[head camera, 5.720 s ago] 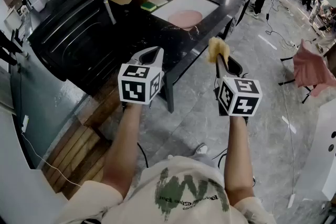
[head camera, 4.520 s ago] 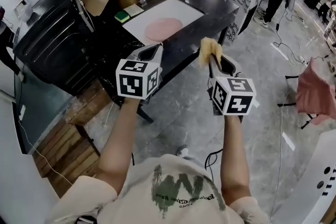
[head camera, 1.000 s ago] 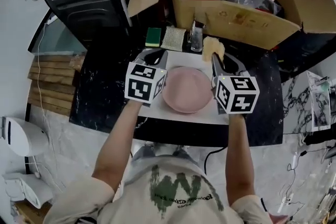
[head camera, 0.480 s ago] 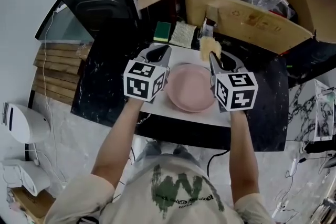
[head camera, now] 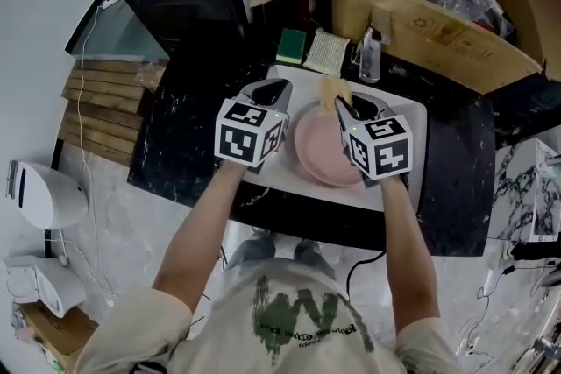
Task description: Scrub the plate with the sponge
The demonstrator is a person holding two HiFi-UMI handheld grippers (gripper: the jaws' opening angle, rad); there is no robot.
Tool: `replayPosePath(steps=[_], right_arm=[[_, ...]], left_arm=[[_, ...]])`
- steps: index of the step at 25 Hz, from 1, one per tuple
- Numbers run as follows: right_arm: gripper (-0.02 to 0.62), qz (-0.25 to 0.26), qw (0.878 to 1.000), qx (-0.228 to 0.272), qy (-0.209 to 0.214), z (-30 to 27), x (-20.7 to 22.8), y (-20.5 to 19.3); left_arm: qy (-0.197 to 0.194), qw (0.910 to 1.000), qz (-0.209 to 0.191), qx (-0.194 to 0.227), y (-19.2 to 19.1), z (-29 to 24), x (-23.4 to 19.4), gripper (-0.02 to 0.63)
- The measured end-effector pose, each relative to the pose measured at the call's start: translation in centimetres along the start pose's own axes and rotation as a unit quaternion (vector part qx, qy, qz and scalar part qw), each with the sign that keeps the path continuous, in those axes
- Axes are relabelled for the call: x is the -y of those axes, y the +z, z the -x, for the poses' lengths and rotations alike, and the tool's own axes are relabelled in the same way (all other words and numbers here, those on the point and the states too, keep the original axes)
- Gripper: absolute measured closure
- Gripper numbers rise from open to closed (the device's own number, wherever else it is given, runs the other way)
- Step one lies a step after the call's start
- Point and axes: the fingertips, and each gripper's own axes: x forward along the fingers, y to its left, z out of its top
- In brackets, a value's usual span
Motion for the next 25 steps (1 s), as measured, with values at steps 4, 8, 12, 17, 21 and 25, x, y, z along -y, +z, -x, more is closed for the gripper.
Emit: replayPosePath(steps=[4,8,12,17,21,25], right_arm=[[0.534,0.01,0.999,-0.034,0.017,-2.1,-1.1,-2.2],[0.534,0.011,0.997,-0.065,0.034,-4.1,-1.8,-4.3],[0.534,0.005,0.995,-0.09,0.051,-5.6,-2.4,-6.4],[0.534,-0.006,0.991,-0.115,0.066,-7.0,-3.1,-8.9],[0.534,-0.013,0.986,-0.138,0.087,-8.1,-3.7,-10.7],[0.534,-0.027,0.983,-0.153,0.1,-8.8,-4.2,-11.8]], left_arm=[[-0.003,0.9998,-0.01,-0.016,-1.0,-0.3,-0.3,0.604],[-0.012,0.9997,-0.01,-0.021,-1.5,-0.6,-0.3,0.604],[-0.023,0.9993,-0.012,-0.026,-1.9,-0.9,0.0,0.604],[-0.03,0.999,-0.017,-0.029,-2.2,-1.3,0.1,0.604],[-0.02,0.9993,-0.017,-0.028,-2.2,-1.6,-0.4,0.604],[-0.016,0.9995,-0.014,-0.025,-2.0,-1.7,-0.8,0.604]])
